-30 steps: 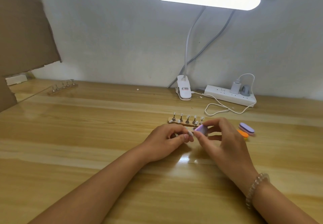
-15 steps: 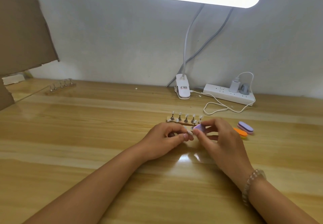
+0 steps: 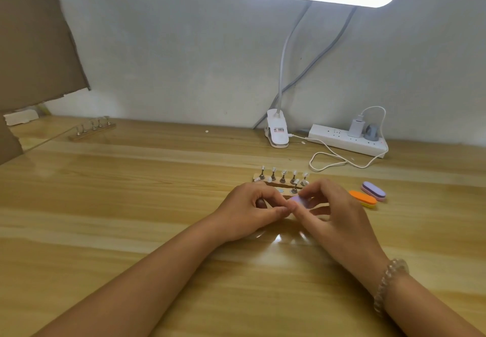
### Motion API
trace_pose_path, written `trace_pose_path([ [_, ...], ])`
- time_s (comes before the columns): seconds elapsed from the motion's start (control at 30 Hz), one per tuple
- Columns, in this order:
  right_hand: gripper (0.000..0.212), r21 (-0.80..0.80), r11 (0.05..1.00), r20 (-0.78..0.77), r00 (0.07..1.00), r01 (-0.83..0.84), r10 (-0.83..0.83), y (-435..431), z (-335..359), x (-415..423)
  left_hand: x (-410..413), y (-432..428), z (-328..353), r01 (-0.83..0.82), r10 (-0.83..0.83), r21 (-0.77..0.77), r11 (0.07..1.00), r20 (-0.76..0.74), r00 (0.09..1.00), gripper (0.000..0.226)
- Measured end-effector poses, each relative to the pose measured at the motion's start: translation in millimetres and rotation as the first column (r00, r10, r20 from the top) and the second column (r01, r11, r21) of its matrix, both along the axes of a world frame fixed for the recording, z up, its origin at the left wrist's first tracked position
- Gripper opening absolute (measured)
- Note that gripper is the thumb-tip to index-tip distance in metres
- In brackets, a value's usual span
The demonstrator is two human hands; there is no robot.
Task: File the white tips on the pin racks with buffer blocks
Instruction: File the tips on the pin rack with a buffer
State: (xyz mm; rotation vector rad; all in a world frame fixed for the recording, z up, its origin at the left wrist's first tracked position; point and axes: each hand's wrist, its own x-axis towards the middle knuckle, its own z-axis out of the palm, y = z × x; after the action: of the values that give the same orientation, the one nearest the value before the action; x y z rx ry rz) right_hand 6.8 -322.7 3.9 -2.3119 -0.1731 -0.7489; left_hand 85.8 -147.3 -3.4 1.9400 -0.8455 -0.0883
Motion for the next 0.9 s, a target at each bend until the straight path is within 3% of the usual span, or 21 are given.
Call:
trace_pose_path([
  [0.1,0.029,-0.098,0.993,0.0,0.997,-0.071,0.071,5,0,-3,1,0,0,-0.009,0.009,0.022,1.0,0.001,1.0,0.014],
  [0.23,0.021,-0.005,0.998,-0.02,0.998,0.06,-0.06,-1,-2,5,1,-1,0,-0.002,0.001,0.033,0.999,0.037,0.999,0.006],
  [0.33,0.023,-0.051,0.998,0.029,0.999,0.046,-0.044,-1,-3,3,0,1,-1,0.028,-0.029,0.036,0.999,0.043,0.999,0.015],
  [0.57,0.022,0.179,0.979,-0.003,0.995,0.095,-0.096,-6,1,3,2,0,-1,0.0,-0.005,0.073,0.997,0.067,0.998,0.006],
  [0.7,0.023,-0.021,0.999,-0.025,0.999,-0.046,0.046,2,1,-3,1,0,-1,-0.014,0.007,0.08,0.997,0.079,0.997,0.008],
  [0.8,0.016,0.017,1.0,-0.047,0.999,0.006,-0.006,0,1,2,-1,0,-1,-0.002,-0.004,0.091,0.996,0.069,0.998,0.009],
  [0.9,0.021,-0.079,0.995,0.006,0.998,-0.061,0.061,4,3,-2,-3,1,0,0.012,-0.026,0.144,0.99,0.096,0.995,0.011],
])
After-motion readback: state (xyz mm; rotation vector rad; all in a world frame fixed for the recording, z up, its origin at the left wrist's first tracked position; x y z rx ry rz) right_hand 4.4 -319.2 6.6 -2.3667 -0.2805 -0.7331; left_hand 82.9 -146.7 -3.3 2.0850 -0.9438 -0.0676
